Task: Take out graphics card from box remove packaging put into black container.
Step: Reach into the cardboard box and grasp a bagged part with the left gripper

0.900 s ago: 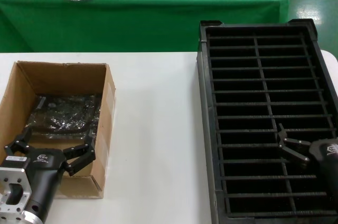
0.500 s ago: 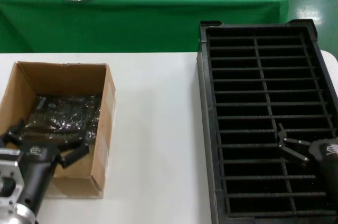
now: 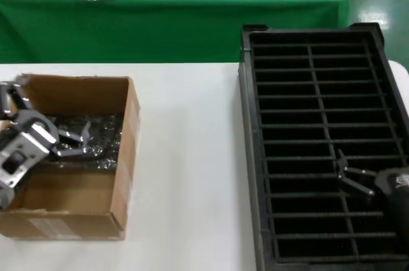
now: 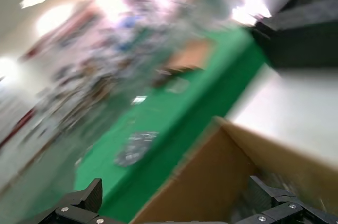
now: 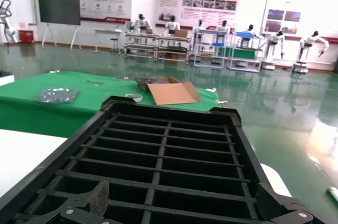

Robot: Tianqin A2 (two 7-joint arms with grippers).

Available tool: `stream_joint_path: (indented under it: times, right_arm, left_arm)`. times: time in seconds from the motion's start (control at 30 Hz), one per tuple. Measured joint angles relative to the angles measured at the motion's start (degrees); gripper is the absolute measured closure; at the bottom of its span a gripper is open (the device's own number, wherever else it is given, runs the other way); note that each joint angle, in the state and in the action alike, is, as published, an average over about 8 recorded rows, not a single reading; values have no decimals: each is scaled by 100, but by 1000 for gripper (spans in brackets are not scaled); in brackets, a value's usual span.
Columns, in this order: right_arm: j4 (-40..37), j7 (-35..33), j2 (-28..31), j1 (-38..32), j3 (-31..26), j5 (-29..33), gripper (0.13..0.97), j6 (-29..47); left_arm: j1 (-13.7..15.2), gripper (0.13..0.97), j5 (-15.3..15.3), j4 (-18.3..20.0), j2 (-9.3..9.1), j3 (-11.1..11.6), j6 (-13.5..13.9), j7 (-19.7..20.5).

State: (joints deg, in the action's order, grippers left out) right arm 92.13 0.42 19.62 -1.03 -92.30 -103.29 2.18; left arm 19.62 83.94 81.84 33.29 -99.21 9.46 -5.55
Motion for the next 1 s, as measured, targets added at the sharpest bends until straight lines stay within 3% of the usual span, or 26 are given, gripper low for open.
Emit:
stream_joint_path:
  times: [0.13,0.23,0.33,0.47,0.6,0.73,0.87,1.0]
  right_arm:
    - [0,0,0,0,0,0,129,0]
    - [0,0,0,0,0,0,129,0]
    - [0,0,0,0,0,0,129,0]
    - [0,0,0,0,0,0,129,0]
    - [0,1,0,0,0,0,129,0]
    - [0,1,0,0,0,0,129,0]
    - [0,1,0,0,0,0,129,0]
    - [0,1,0,0,0,0,129,0]
  left_arm:
    - [704,132,-647,-609,335,-535,767,-550]
    - [1224,132,-953,-1132,437,-919,1274,-1004]
    - [1707,132,-1126,-1719,400,-1236,1649,-1497]
    - [2277,132,-1219,-2586,210,-1554,1943,-2226]
    - [2717,132,-1162,-3428,-65,-1719,2001,-2997]
    - [3026,132,-976,-4161,-365,-1734,1894,-3800]
    - [3274,132,-665,-4833,-659,-1635,1656,-4748]
    - [3491,133,-250,-5454,-921,-1390,1380,-5834]
